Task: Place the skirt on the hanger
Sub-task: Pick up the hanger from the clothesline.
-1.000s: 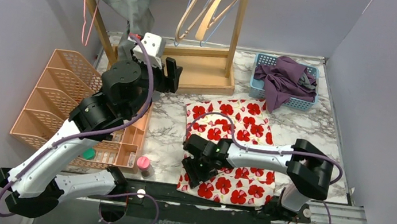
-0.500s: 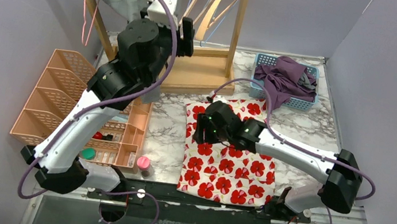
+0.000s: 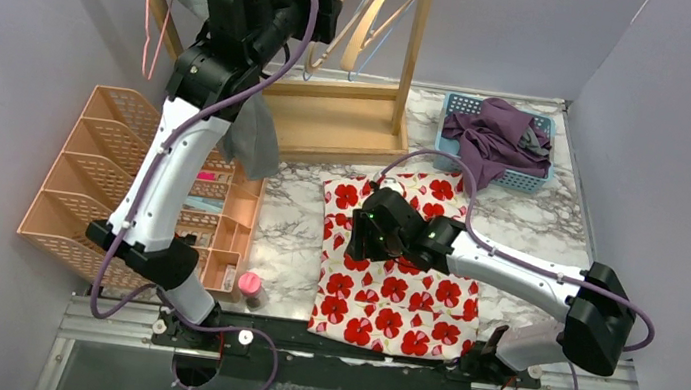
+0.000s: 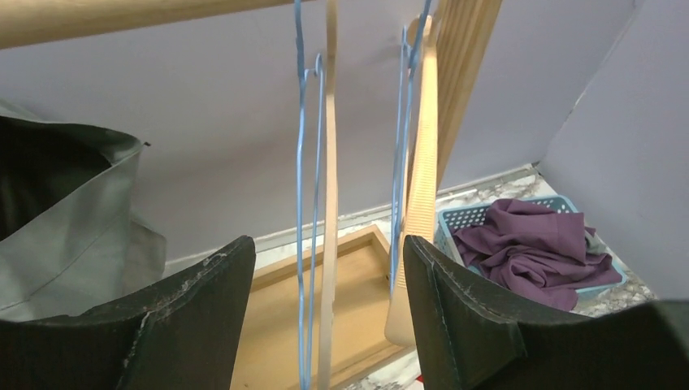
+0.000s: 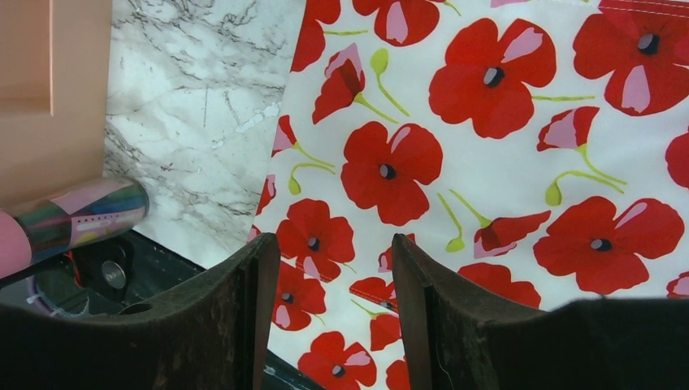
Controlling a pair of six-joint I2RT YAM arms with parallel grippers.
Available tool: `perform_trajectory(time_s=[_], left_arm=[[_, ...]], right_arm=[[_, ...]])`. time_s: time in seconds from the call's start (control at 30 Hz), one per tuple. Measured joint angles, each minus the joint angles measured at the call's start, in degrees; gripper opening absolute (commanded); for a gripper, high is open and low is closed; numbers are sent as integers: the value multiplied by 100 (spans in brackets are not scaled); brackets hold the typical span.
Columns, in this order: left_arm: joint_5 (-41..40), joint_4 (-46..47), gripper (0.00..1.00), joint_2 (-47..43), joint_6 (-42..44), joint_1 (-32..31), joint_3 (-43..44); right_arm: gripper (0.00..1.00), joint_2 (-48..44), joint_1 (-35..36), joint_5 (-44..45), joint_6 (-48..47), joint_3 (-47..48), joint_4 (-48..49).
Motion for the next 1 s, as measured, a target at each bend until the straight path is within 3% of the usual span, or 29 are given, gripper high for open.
perform_trajectory(time_s=[0.2, 0.47, 0.7, 0.9, 1.0], left_arm=[[341, -201, 69, 363, -13, 313, 101], [933, -474, 30, 614, -140, 533, 42], [1294, -498, 30, 610, -160, 533, -103], [1357, -557, 0, 610, -136, 533, -157], [1368, -555, 0, 612, -83, 533, -142]], right_arm=[[57, 0, 0, -4, 24, -2, 0], [56, 0, 0, -4, 52, -2, 0], [56, 0, 0, -2, 74, -2, -2], [56, 0, 0, 0, 114, -2, -4], [56, 0, 0, 4, 125, -2, -7]])
